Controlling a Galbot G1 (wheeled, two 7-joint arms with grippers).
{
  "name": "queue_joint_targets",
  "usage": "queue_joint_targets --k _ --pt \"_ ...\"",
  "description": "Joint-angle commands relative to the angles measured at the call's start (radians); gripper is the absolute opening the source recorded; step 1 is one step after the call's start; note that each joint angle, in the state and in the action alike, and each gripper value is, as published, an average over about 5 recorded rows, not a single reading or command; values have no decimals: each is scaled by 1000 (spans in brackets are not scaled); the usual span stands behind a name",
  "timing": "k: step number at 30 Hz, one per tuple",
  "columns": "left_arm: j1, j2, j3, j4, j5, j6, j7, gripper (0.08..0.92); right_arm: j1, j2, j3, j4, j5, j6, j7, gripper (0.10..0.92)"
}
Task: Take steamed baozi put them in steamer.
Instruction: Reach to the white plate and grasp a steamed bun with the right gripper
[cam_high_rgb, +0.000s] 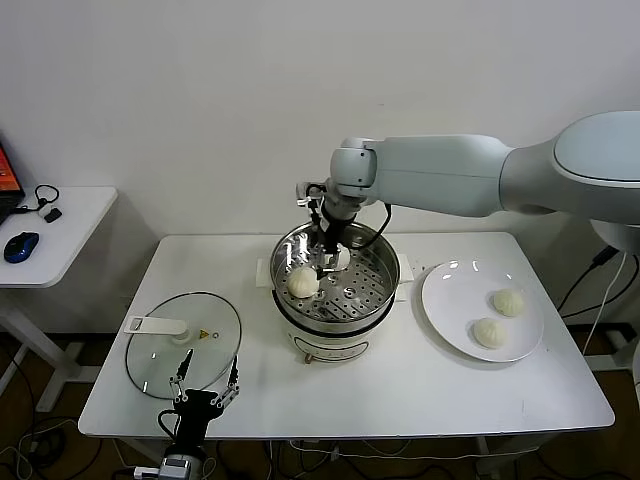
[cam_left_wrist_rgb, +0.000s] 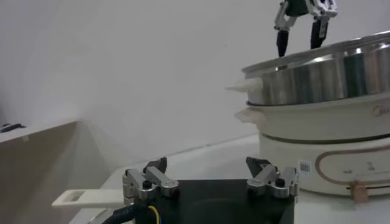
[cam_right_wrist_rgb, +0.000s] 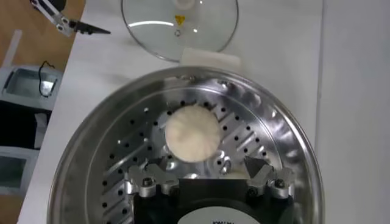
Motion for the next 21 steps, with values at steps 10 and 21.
queue_joint_targets --k 10,21 --pt "2 -7 5 2 11 -2 -3 823 169 -352 -148 67 -173 190 -192 823" --pt "-4 -11 6 4 15 2 -3 823 72 -488 -158 6 -367 370 -255 823"
